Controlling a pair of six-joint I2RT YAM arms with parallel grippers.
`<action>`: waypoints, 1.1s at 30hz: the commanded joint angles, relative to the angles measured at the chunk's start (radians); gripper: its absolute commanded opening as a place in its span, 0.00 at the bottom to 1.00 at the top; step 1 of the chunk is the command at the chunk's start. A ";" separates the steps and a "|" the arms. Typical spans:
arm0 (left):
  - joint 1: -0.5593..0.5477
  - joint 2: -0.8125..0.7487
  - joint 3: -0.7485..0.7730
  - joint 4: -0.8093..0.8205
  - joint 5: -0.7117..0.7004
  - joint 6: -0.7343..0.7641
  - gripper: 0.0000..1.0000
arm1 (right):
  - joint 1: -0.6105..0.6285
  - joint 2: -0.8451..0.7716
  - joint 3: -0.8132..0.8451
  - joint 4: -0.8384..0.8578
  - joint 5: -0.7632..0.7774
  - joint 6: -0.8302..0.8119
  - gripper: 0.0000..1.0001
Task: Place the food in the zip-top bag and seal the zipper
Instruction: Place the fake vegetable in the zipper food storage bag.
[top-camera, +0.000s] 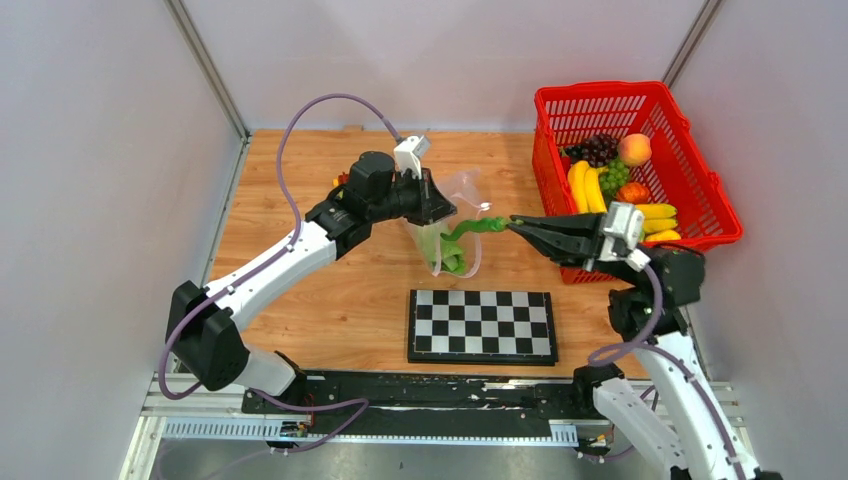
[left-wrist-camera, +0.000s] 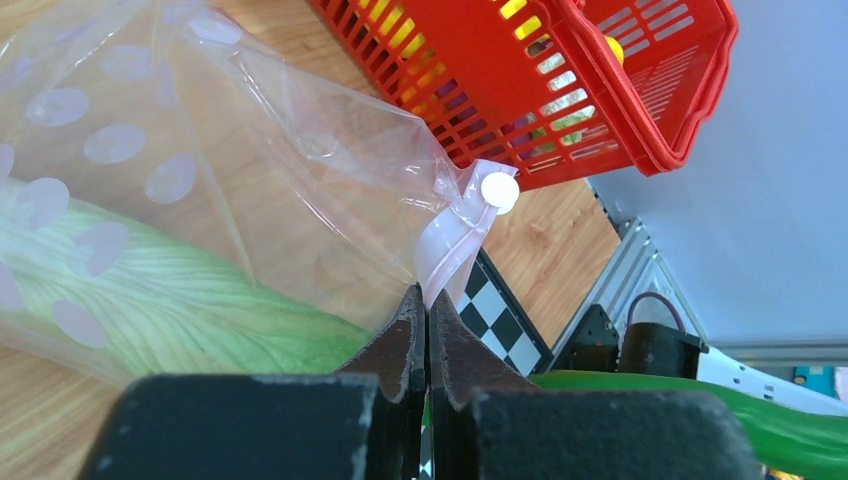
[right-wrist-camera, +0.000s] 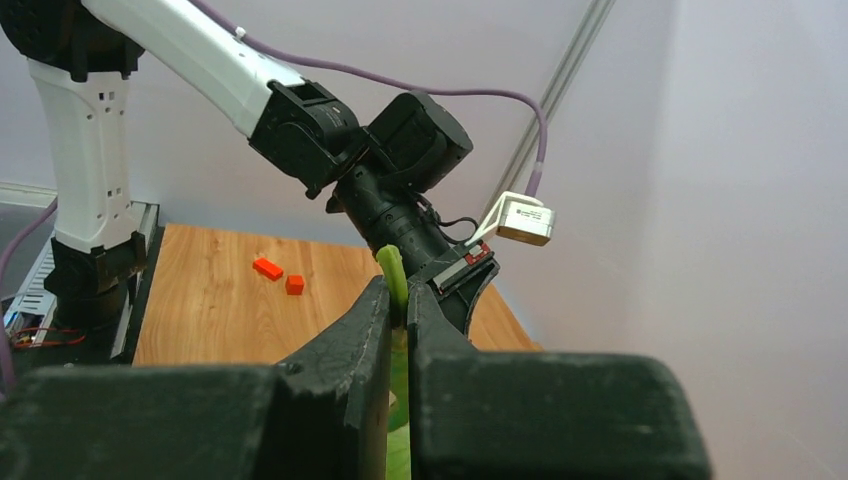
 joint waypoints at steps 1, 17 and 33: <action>0.003 -0.048 0.030 0.037 0.032 -0.021 0.00 | 0.133 0.079 0.033 -0.154 0.171 -0.314 0.00; 0.003 -0.109 0.028 0.030 0.022 -0.018 0.00 | 0.346 0.258 -0.033 -0.167 0.403 -0.618 0.00; 0.004 -0.092 0.065 0.041 0.024 -0.043 0.00 | 0.429 0.264 -0.011 -0.423 0.395 -0.855 0.00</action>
